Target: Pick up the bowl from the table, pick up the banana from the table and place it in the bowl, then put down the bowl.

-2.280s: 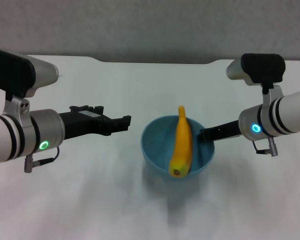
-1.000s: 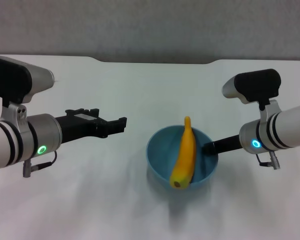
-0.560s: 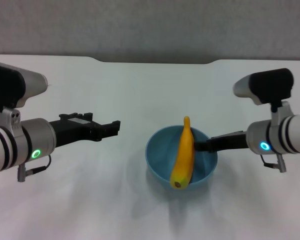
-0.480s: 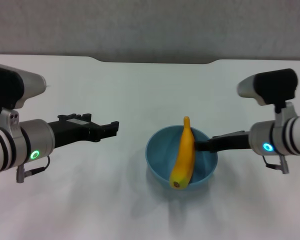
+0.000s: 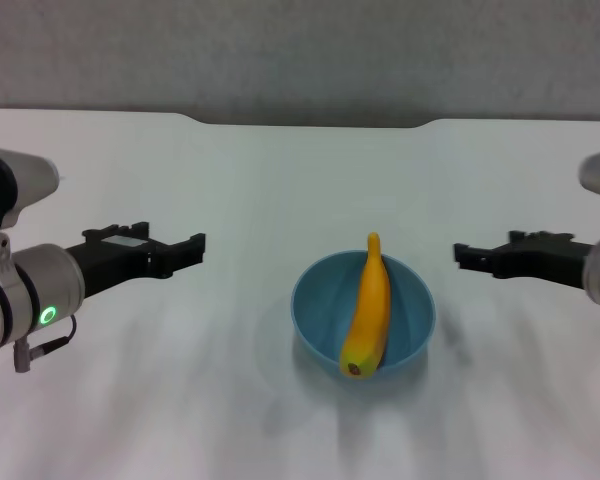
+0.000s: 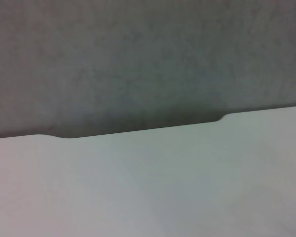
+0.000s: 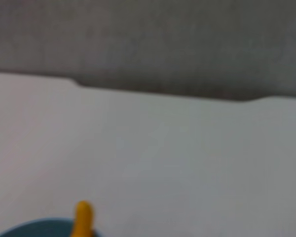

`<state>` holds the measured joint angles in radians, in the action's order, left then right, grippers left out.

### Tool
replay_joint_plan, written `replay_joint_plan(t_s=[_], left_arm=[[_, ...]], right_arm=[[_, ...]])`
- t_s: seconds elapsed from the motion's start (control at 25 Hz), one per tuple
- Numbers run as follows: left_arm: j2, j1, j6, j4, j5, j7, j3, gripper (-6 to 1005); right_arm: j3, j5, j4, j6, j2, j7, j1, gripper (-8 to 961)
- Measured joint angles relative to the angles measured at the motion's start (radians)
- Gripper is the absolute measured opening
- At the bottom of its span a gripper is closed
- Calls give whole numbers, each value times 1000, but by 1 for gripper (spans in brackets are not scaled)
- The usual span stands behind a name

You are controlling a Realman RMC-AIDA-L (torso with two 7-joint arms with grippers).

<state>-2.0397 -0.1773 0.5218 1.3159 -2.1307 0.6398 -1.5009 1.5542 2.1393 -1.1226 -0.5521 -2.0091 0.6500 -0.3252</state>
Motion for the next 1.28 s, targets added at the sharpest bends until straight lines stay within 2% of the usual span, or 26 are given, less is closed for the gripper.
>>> replay_joint_plan(t_s=[0.12, 0.28, 0.48, 0.76, 0.92, 1.08, 1.24, 1.28], left_arm=[[0, 9, -69, -25, 0, 3, 19, 834], [0, 36, -174, -38, 1, 21, 56, 834], [2, 56, -345, -86, 2, 35, 133, 834], [2, 71, -649, -187, 1, 47, 291, 834], [4, 83, -908, -250, -8, 46, 435, 834], [3, 65, -1149, -355, -10, 18, 558, 834], [3, 14, -1266, -482, -10, -92, 606, 834], [3, 14, -1266, -482, -10, -92, 606, 834]], right_arm=[[-56, -23, -10, 129, -1, 28, 42, 898], [-158, -49, -2, 322, 0, 75, 84, 899], [-311, -49, 84, 572, 0, 84, 91, 899], [-516, -49, 231, 913, 0, 53, 74, 899], [-624, -43, 347, 1117, 0, -77, 59, 899], [-740, -41, 489, 1321, -1, -273, 28, 899], [-833, -39, 603, 1453, -2, -404, 2, 899], [-856, -39, 631, 1482, -3, -430, -5, 899]])
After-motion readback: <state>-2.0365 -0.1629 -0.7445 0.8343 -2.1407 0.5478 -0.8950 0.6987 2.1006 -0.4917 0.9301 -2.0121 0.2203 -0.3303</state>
